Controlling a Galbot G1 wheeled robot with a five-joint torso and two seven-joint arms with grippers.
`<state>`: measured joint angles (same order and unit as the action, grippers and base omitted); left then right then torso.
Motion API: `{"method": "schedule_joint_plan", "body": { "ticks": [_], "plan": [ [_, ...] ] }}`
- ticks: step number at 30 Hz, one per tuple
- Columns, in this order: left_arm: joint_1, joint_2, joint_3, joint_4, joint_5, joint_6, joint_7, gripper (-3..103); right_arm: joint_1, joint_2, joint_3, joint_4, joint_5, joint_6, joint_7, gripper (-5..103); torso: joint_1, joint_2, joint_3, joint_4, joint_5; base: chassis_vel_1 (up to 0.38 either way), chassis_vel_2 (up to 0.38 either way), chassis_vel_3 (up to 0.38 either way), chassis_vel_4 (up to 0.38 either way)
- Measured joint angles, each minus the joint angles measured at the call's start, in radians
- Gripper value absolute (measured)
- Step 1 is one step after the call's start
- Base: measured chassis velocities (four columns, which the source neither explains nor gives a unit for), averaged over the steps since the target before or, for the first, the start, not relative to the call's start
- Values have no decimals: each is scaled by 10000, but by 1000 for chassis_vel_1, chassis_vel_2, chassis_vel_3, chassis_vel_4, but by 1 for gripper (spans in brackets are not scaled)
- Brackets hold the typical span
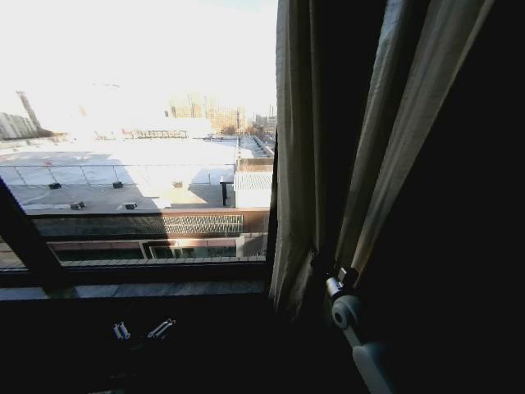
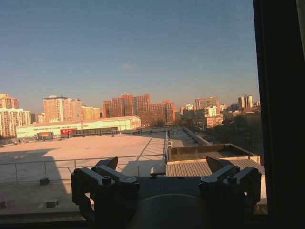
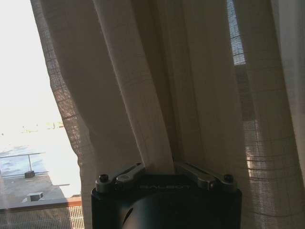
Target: Open the curtains by pulling them apart, changing their state from closed to fully open.
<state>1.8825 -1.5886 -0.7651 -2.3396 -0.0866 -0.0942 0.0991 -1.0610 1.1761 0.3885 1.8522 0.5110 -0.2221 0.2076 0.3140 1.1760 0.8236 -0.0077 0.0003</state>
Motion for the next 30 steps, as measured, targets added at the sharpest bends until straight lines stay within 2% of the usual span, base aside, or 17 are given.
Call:
{"method": "schedule_joint_plan", "body": {
  "ticks": [7, 16, 21, 27, 30],
  "plan": [
    [-69, -8, 51, 78, 1, -1, 13, 100, 5, 47, -37, -172, -179, 330, 63, 0, 0, 0, 0, -1, 3, -207, -202, 217, 223],
    [-77, 1, 42, 138, 2, -14, 18, 100, -26, 75, 92, -224, -191, 377, 166, 0, 0, 1, 0, 4, -9, -3, -26, 10, 13],
    [-77, 1, 4, 138, -6, -29, 17, 100, 161, 159, 654, -468, -174, 311, 460, 0, 0, 0, 0, 1, -3, 10, 8, -6, -8],
    [-16, -15, -8, 167, -18, -160, 17, 100, 501, 105, 1406, -879, 104, 160, 1318, 0, 0, 0, 0, 0, 2, 0, 0, 0, 0],
    [-10, -16, 25, 193, -19, -189, 16, 100, 733, 95, 1669, -1108, 204, 0, 2267, 0, 0, 0, 0, 2, -4, 0, 0, 0, 0]
  ]
}}
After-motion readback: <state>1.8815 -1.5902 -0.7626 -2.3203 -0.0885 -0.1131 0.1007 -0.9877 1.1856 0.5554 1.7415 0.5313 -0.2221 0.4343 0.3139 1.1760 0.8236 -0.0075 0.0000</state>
